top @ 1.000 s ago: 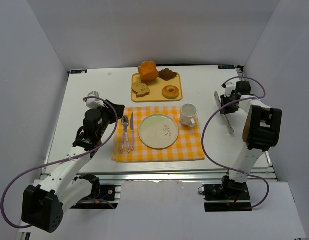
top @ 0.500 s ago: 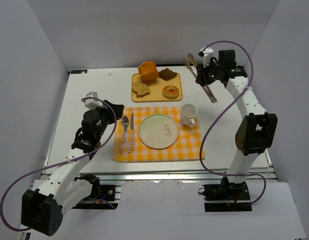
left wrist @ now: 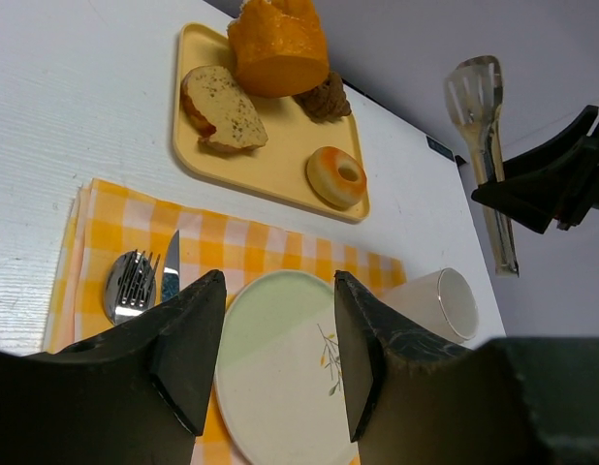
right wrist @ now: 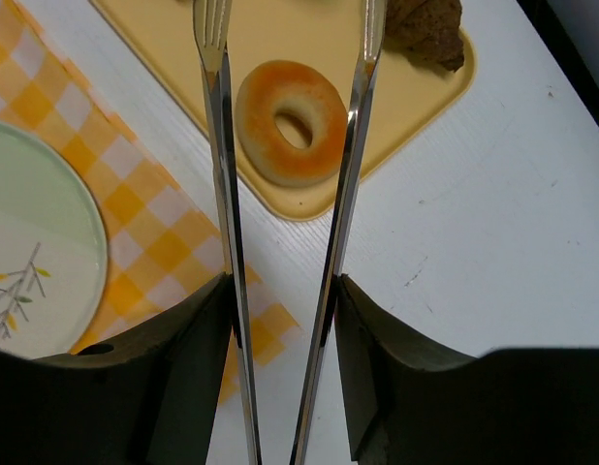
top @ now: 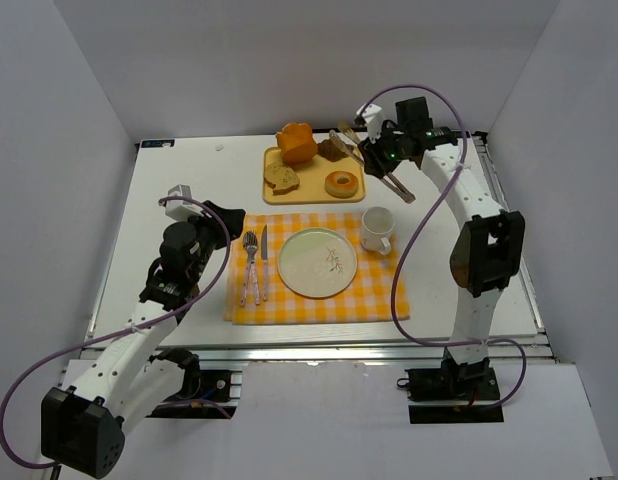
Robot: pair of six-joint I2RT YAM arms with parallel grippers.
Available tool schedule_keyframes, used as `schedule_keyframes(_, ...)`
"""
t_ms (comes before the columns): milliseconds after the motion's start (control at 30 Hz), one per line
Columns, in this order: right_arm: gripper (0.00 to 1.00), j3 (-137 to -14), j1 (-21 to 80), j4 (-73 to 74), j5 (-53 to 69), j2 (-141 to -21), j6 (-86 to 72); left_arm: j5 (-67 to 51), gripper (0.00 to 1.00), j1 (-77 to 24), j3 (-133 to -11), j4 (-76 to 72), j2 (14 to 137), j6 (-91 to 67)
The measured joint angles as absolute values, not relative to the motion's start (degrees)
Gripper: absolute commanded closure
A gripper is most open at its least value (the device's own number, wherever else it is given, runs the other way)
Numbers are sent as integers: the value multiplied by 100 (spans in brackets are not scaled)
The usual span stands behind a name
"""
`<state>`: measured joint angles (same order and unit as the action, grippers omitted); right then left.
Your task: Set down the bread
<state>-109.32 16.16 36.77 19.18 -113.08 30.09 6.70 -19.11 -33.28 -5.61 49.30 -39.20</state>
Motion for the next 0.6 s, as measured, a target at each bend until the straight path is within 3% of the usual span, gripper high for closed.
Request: schedule_keyframes(600, 49, -11469, 1806, 4377, 421, -12278, 5771, 687, 41, -1907, -3328, -556, 5059, -3861)
